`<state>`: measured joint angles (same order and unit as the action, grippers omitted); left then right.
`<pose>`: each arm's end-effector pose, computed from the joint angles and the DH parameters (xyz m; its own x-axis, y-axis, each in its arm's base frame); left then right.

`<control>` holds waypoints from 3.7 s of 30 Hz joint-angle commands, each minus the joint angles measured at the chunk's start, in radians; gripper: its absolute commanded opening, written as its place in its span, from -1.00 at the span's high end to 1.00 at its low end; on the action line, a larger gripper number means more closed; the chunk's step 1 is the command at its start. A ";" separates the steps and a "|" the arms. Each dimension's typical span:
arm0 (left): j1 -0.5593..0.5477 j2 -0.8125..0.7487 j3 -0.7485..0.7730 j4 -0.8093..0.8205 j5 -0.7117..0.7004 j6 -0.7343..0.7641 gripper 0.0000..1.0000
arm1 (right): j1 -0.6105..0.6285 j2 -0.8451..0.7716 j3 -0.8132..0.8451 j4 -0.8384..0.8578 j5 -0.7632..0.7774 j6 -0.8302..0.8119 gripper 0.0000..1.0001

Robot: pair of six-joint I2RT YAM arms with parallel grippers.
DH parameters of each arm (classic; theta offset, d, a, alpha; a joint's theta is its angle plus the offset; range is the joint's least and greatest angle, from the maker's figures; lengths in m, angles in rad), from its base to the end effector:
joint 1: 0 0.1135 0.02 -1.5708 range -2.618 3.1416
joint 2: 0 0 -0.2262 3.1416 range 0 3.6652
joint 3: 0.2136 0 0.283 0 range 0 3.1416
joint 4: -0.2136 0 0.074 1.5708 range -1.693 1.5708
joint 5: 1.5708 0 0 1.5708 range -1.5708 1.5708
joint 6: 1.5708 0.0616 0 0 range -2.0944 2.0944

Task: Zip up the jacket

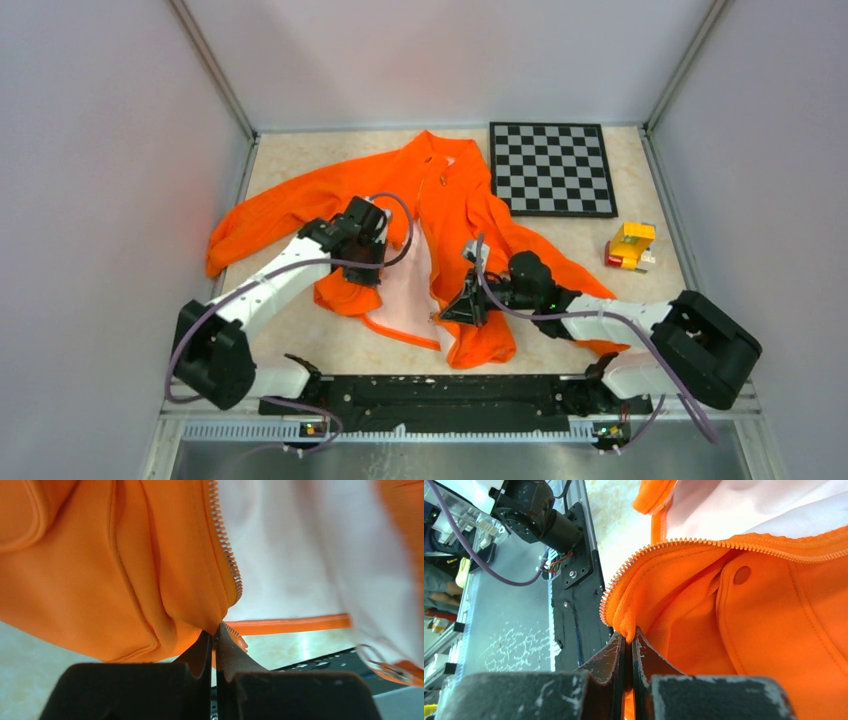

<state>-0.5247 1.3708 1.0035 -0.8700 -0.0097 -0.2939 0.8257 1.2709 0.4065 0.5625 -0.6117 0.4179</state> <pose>0.2592 -0.1493 0.1637 -0.9270 0.2019 -0.3160 0.2399 0.9670 -0.0861 0.1755 0.2424 0.1212 -0.5794 -0.1380 -0.8033 -0.8079 0.2277 0.5435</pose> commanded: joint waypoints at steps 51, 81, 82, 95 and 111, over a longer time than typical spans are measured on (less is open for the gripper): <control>0.001 -0.603 -0.427 0.699 0.549 0.402 1.00 | -0.063 0.575 0.173 0.943 -0.319 0.405 1.00; 0.000 -0.622 -0.427 0.690 0.525 0.400 1.00 | -0.063 0.602 0.160 0.916 -0.337 0.396 1.00; 0.001 -0.620 -0.426 0.693 0.531 0.400 1.00 | -0.063 0.602 0.162 0.916 -0.332 0.396 1.00; 0.001 -0.605 -0.427 0.690 0.549 0.400 1.00 | -0.065 0.573 0.160 0.927 -0.307 0.385 1.00; 0.001 -0.587 -0.422 0.682 0.573 0.413 1.00 | -0.079 0.567 0.154 0.960 -0.305 0.405 1.00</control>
<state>-0.5243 0.7891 0.5774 -0.2363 0.5125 0.1059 0.7612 1.8675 0.5461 1.4281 -0.9207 0.8276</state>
